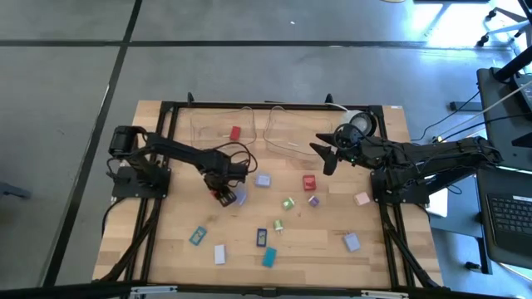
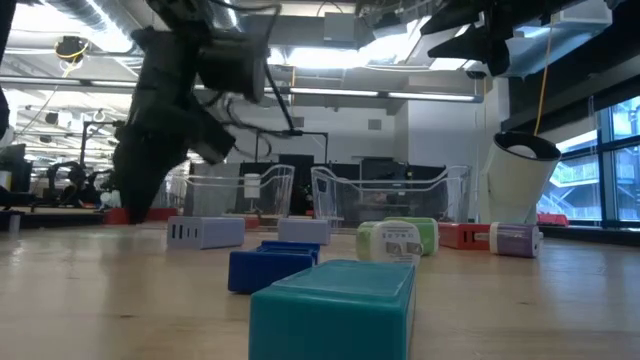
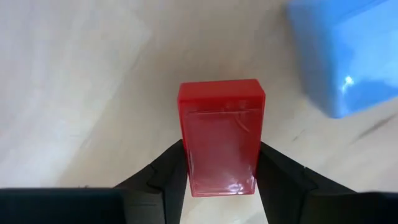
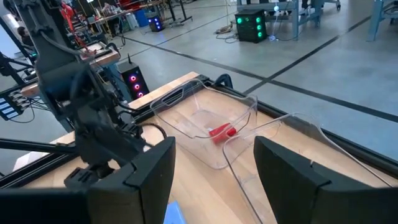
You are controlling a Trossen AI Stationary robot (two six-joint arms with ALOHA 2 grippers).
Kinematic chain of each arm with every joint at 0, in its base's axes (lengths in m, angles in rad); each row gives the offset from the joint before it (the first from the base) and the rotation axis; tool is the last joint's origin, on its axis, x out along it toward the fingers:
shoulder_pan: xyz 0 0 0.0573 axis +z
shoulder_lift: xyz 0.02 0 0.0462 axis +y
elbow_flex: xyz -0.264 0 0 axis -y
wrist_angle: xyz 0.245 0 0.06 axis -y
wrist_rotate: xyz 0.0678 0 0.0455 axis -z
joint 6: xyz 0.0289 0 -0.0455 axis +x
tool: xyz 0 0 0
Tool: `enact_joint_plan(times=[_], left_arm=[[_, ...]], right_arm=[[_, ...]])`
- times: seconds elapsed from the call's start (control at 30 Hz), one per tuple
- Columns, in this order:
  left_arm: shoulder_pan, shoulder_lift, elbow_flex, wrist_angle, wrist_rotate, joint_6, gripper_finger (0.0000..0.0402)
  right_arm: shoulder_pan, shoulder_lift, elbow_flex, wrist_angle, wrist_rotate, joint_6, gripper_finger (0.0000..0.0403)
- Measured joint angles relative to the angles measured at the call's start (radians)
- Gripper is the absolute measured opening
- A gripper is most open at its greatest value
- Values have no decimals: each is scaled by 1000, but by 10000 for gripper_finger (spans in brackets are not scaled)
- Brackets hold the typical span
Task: Pick & Place Office items
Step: Put the red digital timer into the left transparent bin
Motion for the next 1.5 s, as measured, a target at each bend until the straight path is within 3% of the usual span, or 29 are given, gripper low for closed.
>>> enact_joint_plan(times=[0.17,0.43,0.8,0.97,1.17,1.5], left_arm=[[0,-92,0,75,-72,7,154],[1,-246,2,496,-244,107,154],[1,-335,2,1149,-462,656,159],[1,-335,2,1364,-462,830,159],[1,-335,2,1475,-503,904,161],[40,-335,2,1357,-714,907,160]], right_arm=[[0,0,0,0,2,0,221],[0,0,0,1,2,0,221],[0,0,0,1,26,42,221],[0,0,0,1,57,45,221],[0,0,0,1,87,45,221],[0,0,0,1,89,45,221]])
